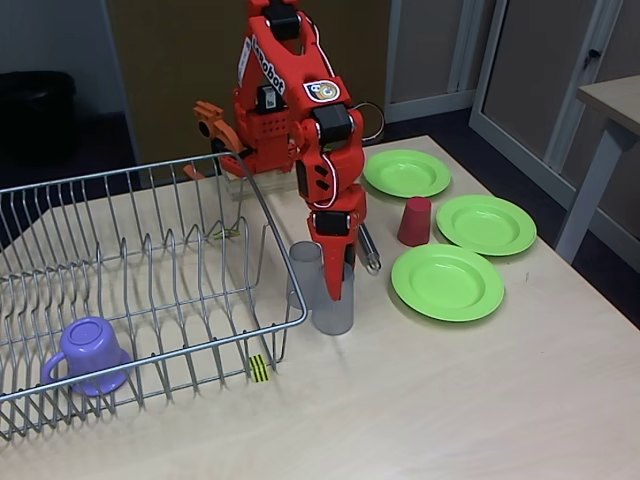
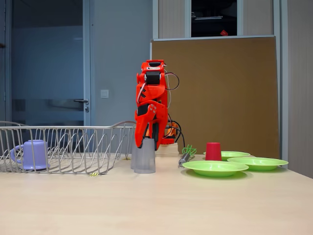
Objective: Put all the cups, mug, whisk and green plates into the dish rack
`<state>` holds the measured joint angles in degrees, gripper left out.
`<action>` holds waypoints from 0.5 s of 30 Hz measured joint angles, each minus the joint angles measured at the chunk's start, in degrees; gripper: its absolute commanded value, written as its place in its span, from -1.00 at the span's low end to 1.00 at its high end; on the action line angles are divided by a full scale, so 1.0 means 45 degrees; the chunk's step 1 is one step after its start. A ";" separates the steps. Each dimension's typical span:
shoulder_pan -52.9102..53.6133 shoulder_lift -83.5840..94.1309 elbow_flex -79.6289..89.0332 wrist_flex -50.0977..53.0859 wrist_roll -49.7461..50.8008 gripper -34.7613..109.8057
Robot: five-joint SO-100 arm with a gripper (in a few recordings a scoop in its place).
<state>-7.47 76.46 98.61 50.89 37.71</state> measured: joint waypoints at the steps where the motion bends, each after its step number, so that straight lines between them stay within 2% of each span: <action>1: 0.0000 -0.0059 -0.0137 0.0176 -0.0137 -0.43; 6: -0.0156 -0.0840 -0.1914 0.1797 -0.0898 -0.44; 15: -0.0801 -0.3066 -0.8379 0.5586 -0.3301 -0.45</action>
<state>-11.07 62.67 60.91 76.03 22.85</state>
